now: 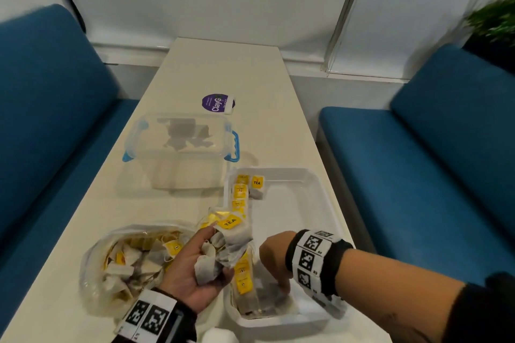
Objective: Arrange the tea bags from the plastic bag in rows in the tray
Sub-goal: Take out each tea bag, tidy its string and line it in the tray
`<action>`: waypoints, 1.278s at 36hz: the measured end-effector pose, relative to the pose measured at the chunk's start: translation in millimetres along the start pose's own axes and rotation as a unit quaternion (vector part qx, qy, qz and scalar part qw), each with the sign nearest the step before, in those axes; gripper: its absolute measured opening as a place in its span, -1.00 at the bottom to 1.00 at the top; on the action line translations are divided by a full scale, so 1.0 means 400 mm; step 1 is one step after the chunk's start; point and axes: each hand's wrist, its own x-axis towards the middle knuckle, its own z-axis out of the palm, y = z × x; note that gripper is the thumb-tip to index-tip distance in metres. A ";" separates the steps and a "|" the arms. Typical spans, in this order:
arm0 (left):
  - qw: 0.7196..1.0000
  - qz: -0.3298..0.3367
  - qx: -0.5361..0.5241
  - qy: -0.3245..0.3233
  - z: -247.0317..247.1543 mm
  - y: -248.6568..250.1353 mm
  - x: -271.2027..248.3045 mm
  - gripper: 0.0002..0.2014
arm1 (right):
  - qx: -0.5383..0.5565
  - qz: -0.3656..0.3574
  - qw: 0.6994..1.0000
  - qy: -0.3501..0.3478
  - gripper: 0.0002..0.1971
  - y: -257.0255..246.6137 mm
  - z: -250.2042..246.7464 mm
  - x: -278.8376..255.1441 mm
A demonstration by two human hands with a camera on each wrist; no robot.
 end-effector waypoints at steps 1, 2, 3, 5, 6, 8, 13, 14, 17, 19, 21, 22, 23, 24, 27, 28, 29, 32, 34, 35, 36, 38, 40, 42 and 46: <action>1.000 0.002 0.000 0.002 -0.004 0.000 0.000 -0.74 | -0.009 -0.003 1.000 0.019 -0.71 0.002 0.010 0.012; 1.000 0.004 -0.002 0.005 -0.007 0.001 -0.001 -0.75 | -0.013 -0.003 0.999 0.036 -0.70 0.003 0.014 0.019; 1.000 0.006 -0.005 0.009 -0.010 0.000 -0.002 -0.75 | -0.015 -0.004 0.999 0.040 -0.73 0.004 0.014 0.023; 1.000 0.011 -0.014 0.009 -0.014 0.000 -0.003 -0.75 | -0.006 -0.008 1.000 0.009 -0.85 -0.002 -0.004 0.022; 1.000 0.013 -0.018 0.007 -0.015 0.000 -0.005 -0.76 | -0.002 -0.012 1.000 -0.003 -0.78 -0.003 -0.014 0.018; 1.000 0.013 -0.016 0.001 -0.013 -0.001 -0.006 -0.75 | 0.012 -0.017 1.000 0.004 -0.72 0.006 -0.049 0.003; 1.000 -0.008 -0.006 0.004 -0.007 -0.006 0.011 -0.78 | 0.179 -0.013 0.970 0.161 -0.76 0.076 -0.117 -0.073; 1.000 -0.015 -0.010 0.007 -0.003 -0.007 0.016 -0.78 | 0.224 -0.016 0.954 0.201 -0.75 0.087 -0.128 -0.090; 0.999 -0.035 -0.014 0.003 0.016 -0.011 0.027 -0.66 | 0.307 -0.039 0.894 0.323 -0.74 0.100 -0.145 -0.141; 0.999 -0.040 -0.008 -0.008 0.029 -0.014 0.035 -0.53 | 0.339 -0.043 0.849 0.403 -0.74 0.103 -0.136 -0.158; 0.999 -0.042 -0.018 -0.018 0.045 -0.014 0.039 -0.47 | 0.342 -0.036 0.807 0.480 -0.79 0.103 -0.115 -0.161; 0.999 -0.039 -0.026 -0.022 0.052 -0.014 0.042 -0.47 | 0.334 -0.029 0.793 0.508 -0.84 0.103 -0.101 -0.159; 0.999 -0.034 -0.033 -0.025 0.056 -0.014 0.047 -0.47 | 0.326 -0.026 0.782 0.531 -0.89 0.101 -0.085 -0.155; 0.998 -0.029 -0.037 -0.029 0.061 -0.013 0.050 -0.48 | 0.317 -0.031 0.771 0.552 -0.93 0.098 -0.068 -0.150; 0.999 -0.012 -0.037 -0.033 0.070 -0.014 0.062 -0.55 | 0.266 -0.060 0.751 0.602 -0.94 0.088 -0.025 -0.141; 0.999 -0.004 -0.040 -0.032 0.073 -0.014 0.063 -0.62 | 0.246 -0.065 0.749 0.611 -0.91 0.085 -0.015 -0.139; 0.999 0.004 -0.043 -0.033 0.078 -0.013 0.063 -0.68 | 0.227 -0.071 0.745 0.624 -0.89 0.084 -0.004 -0.136; 0.997 0.022 -0.037 -0.067 0.096 -0.015 0.057 -0.62 | 0.171 -0.085 0.730 0.656 -0.91 0.083 0.019 -0.128; 0.994 0.036 -0.044 -0.099 0.104 -0.017 0.051 -0.42 | 0.142 -0.093 0.733 0.659 -0.93 0.083 0.030 -0.123; 0.992 0.043 -0.046 -0.108 0.108 -0.019 0.051 -0.37 | 0.137 -0.097 0.737 0.655 -0.93 0.084 0.033 -0.124; 0.991 0.050 -0.044 -0.112 0.110 -0.020 0.052 -0.34 | 0.141 -0.106 0.739 0.650 -0.93 0.086 0.036 -0.125; 0.991 0.058 -0.027 -0.122 0.106 -0.019 0.057 -0.32 | 0.197 -0.136 0.729 0.641 -0.90 0.090 0.039 -0.133; 0.990 0.063 -0.002 -0.129 0.094 -0.017 0.065 -0.26 | 0.324 -0.141 0.686 0.637 -0.86 0.090 0.035 -0.147; 0.989 0.070 0.025 -0.131 0.088 -0.015 0.063 -0.22 | 0.464 -0.091 0.631 0.616 -0.81 0.092 0.018 -0.156; 0.984 0.096 0.083 -0.127 0.087 -0.011 0.061 -0.09 | 0.586 -0.057 0.680 0.437 -0.94 0.108 -0.036 -0.158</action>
